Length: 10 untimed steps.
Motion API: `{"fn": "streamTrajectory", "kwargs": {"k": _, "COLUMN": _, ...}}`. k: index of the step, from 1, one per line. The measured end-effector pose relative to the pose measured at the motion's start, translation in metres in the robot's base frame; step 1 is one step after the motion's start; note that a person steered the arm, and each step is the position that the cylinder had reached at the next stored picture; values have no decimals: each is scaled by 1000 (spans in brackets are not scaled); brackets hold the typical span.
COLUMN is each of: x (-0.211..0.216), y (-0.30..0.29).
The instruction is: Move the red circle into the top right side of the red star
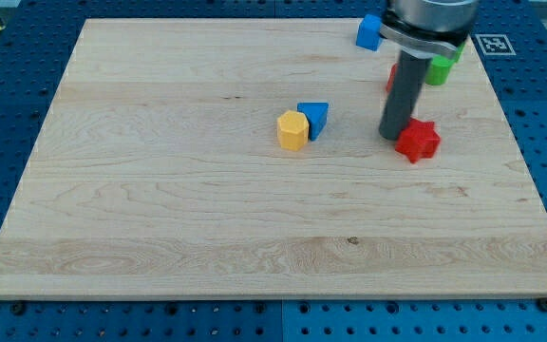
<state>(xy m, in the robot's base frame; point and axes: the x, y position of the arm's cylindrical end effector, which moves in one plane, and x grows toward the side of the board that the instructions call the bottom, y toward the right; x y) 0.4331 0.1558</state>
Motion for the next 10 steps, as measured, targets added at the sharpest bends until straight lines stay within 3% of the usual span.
{"fn": "streamTrajectory", "kwargs": {"k": 1, "x": 9, "y": 22}}
{"fn": "streamTrajectory", "kwargs": {"k": 2, "x": -15, "y": -4}}
{"fn": "streamTrajectory", "kwargs": {"k": 3, "x": -57, "y": -48}}
{"fn": "streamTrajectory", "kwargs": {"k": 4, "x": -114, "y": -49}}
{"fn": "streamTrajectory", "kwargs": {"k": 5, "x": -138, "y": -35}}
{"fn": "streamTrajectory", "kwargs": {"k": 7, "x": -129, "y": 7}}
{"fn": "streamTrajectory", "kwargs": {"k": 10, "x": -41, "y": 50}}
